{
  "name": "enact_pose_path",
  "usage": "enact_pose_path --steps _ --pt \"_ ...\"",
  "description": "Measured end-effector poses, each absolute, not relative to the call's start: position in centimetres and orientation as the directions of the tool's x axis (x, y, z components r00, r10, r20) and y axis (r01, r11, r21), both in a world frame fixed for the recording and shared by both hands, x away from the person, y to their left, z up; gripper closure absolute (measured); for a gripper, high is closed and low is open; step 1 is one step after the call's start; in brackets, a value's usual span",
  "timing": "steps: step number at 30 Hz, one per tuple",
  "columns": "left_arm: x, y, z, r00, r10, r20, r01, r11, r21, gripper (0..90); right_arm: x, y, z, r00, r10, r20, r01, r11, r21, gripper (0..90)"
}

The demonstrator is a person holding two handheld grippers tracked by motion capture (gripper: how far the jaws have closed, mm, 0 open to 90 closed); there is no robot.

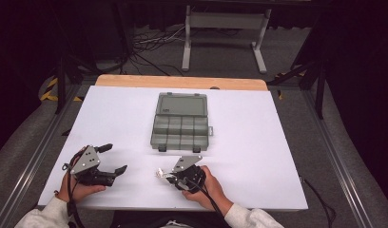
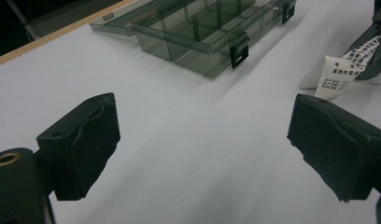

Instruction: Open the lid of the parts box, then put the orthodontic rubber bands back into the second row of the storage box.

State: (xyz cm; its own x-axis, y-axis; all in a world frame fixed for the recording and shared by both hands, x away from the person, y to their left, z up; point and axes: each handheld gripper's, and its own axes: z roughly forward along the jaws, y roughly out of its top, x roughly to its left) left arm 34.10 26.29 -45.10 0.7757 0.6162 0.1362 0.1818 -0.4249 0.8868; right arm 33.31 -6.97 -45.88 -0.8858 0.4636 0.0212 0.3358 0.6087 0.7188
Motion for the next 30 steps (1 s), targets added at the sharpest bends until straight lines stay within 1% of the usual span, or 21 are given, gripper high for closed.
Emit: enact_pose_path --steps 6,13,25,30 --pt "34.1 26.3 -45.1 0.776 0.616 0.137 0.179 -0.424 0.888 7.9 33.2 -7.1 -45.8 -0.889 0.458 -0.002 0.315 0.614 0.724 84.9" --pt "34.2 26.4 -45.0 0.790 0.601 0.119 0.175 -0.407 0.897 5.3 33.4 -7.8 -45.3 -0.887 0.462 -0.012 0.306 0.606 0.734 85.2" --pt "34.3 26.3 -45.1 0.786 0.607 0.115 0.180 -0.402 0.898 5.4 34.0 -9.7 -43.7 -0.881 0.472 -0.036 0.280 0.581 0.765 85.3" --pt "34.4 26.1 -45.1 0.791 0.600 0.119 0.178 -0.412 0.894 5.4 34.3 -10.8 -43.2 -0.869 0.495 -0.028 0.291 0.555 0.779 85.2"
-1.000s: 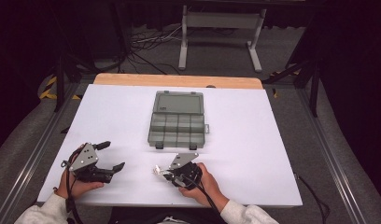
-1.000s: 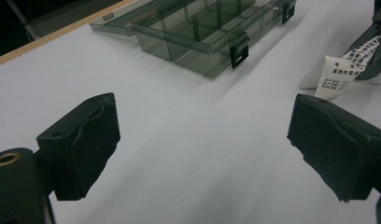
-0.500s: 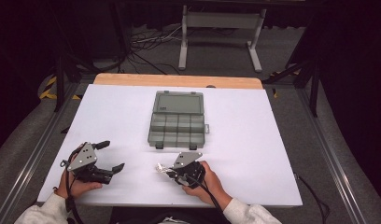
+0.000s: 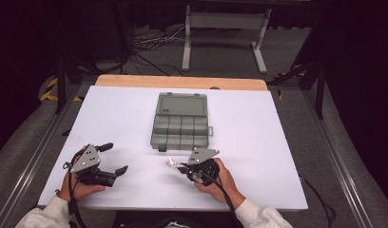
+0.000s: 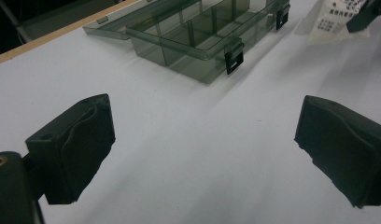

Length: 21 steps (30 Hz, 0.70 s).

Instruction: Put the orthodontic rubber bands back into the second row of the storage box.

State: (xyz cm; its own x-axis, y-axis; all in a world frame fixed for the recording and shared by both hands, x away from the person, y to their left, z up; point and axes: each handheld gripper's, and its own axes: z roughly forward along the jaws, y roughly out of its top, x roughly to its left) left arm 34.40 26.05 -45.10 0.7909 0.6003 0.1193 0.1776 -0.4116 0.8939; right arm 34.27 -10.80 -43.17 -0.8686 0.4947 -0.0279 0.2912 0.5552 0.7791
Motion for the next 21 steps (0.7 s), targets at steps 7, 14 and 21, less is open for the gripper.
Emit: enact_pose_path --steps 7,14,21 --pt "34.3 25.8 -45.0 0.795 0.593 0.125 0.169 -0.414 0.894 5.3 35.1 -12.3 -42.5 -0.855 0.518 -0.026 0.299 0.532 0.792 85.1" --pt "34.4 25.8 -44.9 0.795 0.593 0.126 0.163 -0.410 0.897 5.6 36.2 -13.9 -41.0 -0.837 0.547 -0.031 0.293 0.495 0.818 84.9" --pt "34.4 25.7 -45.0 0.799 0.588 0.127 0.168 -0.421 0.891 5.6 38.0 -15.1 -39.6 -0.819 0.572 -0.046 0.289 0.480 0.829 84.7"
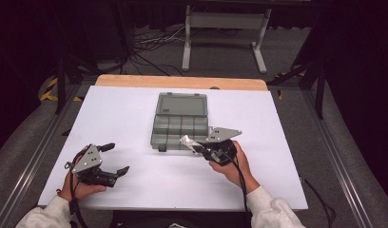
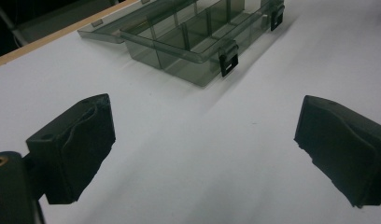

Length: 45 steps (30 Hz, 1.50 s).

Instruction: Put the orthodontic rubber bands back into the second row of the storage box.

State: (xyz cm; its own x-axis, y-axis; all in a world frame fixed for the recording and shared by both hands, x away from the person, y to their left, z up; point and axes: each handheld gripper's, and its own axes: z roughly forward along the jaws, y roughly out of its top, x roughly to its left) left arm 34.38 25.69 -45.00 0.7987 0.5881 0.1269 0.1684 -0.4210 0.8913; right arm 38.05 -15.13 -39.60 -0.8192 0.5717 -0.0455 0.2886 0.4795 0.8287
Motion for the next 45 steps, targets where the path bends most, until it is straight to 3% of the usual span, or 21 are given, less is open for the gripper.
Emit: enact_pose_path --steps 13,36,41,45 --pt "34.5 25.6 -45.1 0.799 0.588 0.128 0.174 -0.429 0.886 6.3 43.4 -15.3 -40.5 -0.804 0.594 -0.004 0.351 0.481 0.803 84.6" --pt "34.5 25.3 -45.3 0.810 0.573 0.128 0.179 -0.449 0.875 6.5 45.7 -12.9 -43.8 -0.837 0.547 0.008 0.406 0.611 0.680 83.9" --pt "34.5 25.4 -45.3 0.809 0.574 0.128 0.181 -0.449 0.875 6.5 45.8 -13.1 -43.9 -0.830 0.558 0.022 0.421 0.599 0.682 80.2" --pt "34.5 25.3 -45.4 0.809 0.573 0.128 0.182 -0.453 0.873 6.6 45.8 -13.2 -43.9 -0.814 0.581 0.020 0.437 0.589 0.680 71.7"
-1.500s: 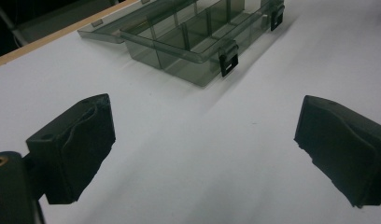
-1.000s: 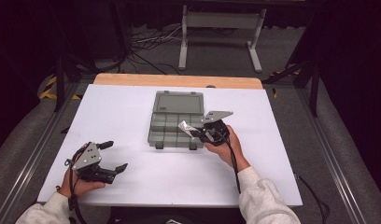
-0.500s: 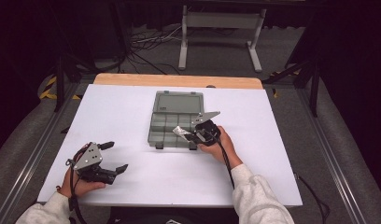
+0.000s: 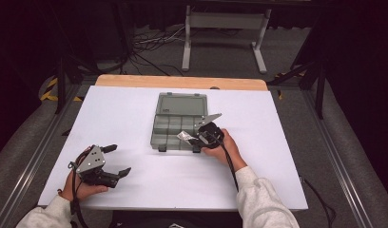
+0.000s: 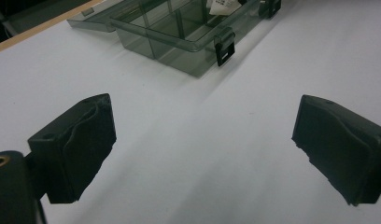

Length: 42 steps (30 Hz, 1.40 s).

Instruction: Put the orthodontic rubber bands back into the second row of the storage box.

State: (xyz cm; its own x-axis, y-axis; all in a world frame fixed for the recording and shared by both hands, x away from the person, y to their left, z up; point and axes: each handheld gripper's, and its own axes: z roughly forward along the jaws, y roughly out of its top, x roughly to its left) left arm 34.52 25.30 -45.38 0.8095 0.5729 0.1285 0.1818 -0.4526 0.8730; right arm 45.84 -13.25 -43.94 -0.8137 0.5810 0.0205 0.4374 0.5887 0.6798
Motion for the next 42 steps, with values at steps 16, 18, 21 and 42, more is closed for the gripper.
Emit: enact_pose_path --steps 16,18,21,42 --pt "34.5 25.3 -45.4 0.813 0.569 0.127 0.182 -0.454 0.872 6.8 45.8 -14.2 -43.4 -0.795 0.606 0.039 0.455 0.552 0.699 52.7" --pt "34.5 25.3 -45.4 0.814 0.566 0.127 0.180 -0.456 0.872 6.8 45.8 -14.2 -43.4 -0.795 0.606 0.038 0.457 0.556 0.695 52.2" --pt "34.5 25.3 -45.4 0.812 0.569 0.130 0.181 -0.456 0.871 6.9 45.7 -14.3 -43.3 -0.794 0.608 0.028 0.451 0.557 0.698 51.3" --pt "34.6 25.2 -45.3 0.803 0.580 0.139 0.186 -0.465 0.866 8.8 43.8 -14.8 -41.4 -0.793 0.600 -0.111 0.314 0.557 0.769 52.6"
